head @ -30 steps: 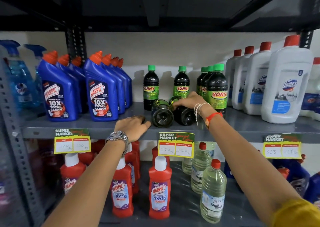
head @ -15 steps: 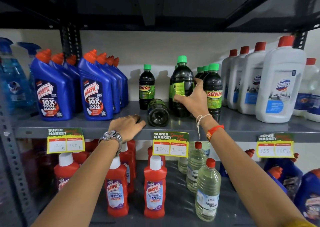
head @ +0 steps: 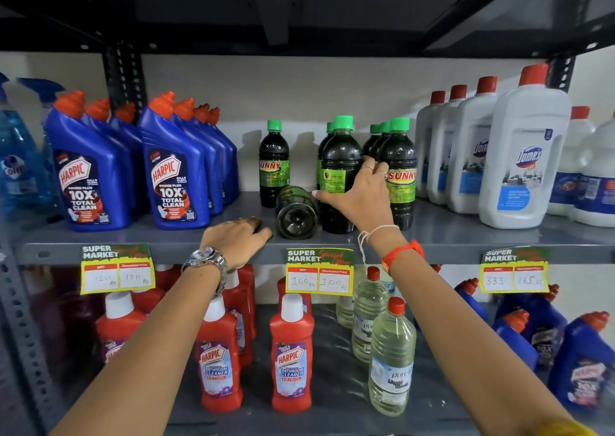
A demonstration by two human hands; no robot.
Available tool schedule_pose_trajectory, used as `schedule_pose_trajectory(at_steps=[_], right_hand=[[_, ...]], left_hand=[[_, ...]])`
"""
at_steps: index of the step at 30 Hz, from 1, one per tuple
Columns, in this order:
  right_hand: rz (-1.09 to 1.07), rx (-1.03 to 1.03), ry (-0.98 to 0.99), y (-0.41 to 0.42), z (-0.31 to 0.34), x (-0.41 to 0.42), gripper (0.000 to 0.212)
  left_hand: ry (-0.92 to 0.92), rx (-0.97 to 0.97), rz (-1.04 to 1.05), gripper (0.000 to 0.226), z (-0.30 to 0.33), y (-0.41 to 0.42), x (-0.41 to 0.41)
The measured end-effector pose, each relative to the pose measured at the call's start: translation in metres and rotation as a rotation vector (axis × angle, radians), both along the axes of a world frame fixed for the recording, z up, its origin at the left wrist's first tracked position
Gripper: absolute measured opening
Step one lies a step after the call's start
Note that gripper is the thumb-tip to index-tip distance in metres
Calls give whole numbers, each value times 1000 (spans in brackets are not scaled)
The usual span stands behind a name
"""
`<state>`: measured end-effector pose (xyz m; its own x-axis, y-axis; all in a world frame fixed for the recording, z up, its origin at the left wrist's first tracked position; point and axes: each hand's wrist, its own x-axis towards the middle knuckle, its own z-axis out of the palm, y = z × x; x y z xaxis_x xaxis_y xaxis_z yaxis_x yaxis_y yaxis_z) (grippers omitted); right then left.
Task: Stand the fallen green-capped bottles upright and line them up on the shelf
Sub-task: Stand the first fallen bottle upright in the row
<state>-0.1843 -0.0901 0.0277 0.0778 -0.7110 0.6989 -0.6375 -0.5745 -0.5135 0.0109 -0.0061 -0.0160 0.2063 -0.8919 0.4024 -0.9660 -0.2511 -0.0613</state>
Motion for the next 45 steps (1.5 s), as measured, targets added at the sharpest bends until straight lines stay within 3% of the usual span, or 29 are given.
schedule_pose_trajectory(at_steps=[5,10,14,18,25,32,35,40,45], right_hand=[[37,55,-29,-3,8,0,114],[327,332,-332,-12,9,-4,95],[240,209,-212,-6,0,2,104],[96,44,-111,-9,-4,4,112],[390,406,-347,-30,2,-6,89],[232,151,-149,-19,-5,-6,82],[256,230,-127,-19,0,-11,81],[379,400,-217,-21,4,-16,76],[370,413,-150,-18,6,-18,74]], left_hand=[[-214,111,-43,44,0,5,-1],[-103,66,-28,47,-2,-2,3],[-97,41,-21,59,-3,-3,5],[-164,64,-23,44,-3,-1,3],[-120,105,-30,43,-1,0,2],[-239,108,-29,46,-1,4,1],[-112,99,-24,71,0,3,0],[-134,96,-17,48,0,3,0],[-190,125,-9,44,3,9,-6]])
